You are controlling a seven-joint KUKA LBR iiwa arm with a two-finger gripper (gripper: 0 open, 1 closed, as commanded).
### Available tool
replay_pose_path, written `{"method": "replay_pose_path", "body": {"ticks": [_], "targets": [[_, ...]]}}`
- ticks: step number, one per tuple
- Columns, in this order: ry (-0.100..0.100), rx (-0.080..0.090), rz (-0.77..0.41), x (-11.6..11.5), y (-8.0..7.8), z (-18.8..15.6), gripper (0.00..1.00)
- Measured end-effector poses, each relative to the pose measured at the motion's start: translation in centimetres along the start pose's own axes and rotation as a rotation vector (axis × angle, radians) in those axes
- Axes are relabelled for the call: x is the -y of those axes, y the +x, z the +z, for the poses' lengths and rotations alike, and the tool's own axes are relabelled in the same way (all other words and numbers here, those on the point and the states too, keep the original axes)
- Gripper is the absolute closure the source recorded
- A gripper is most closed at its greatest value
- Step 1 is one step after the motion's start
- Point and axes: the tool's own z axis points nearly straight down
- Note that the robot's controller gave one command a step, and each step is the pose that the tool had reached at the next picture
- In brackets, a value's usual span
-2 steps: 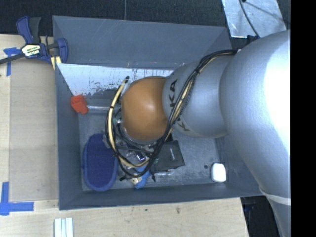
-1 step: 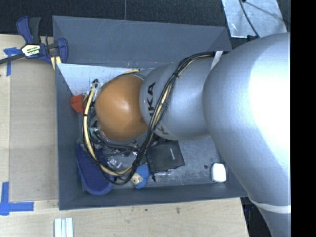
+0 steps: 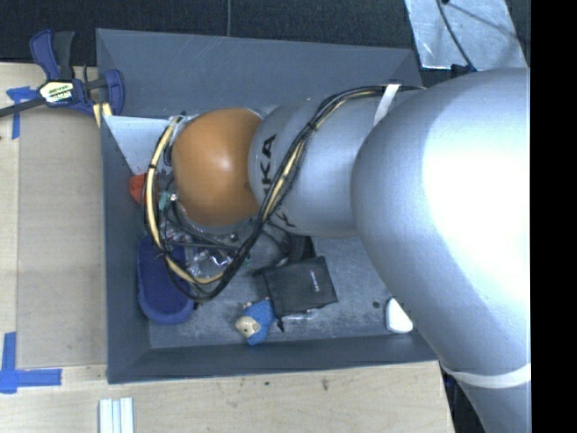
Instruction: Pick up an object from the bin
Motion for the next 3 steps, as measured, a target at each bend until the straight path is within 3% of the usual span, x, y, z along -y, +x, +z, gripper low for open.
{"method": "replay_pose_path", "body": {"ticks": [1, 2, 3], "targets": [[0.001, 0.0, 0.002, 0.1, -0.1, -0.2, 1.0], [0.0, 0.002, 0.003, 0.5, 0.0, -1.3, 1.0], [-0.004, 0.016, 0.005, 0.7, -0.3, -11.9, 1.0]]}}
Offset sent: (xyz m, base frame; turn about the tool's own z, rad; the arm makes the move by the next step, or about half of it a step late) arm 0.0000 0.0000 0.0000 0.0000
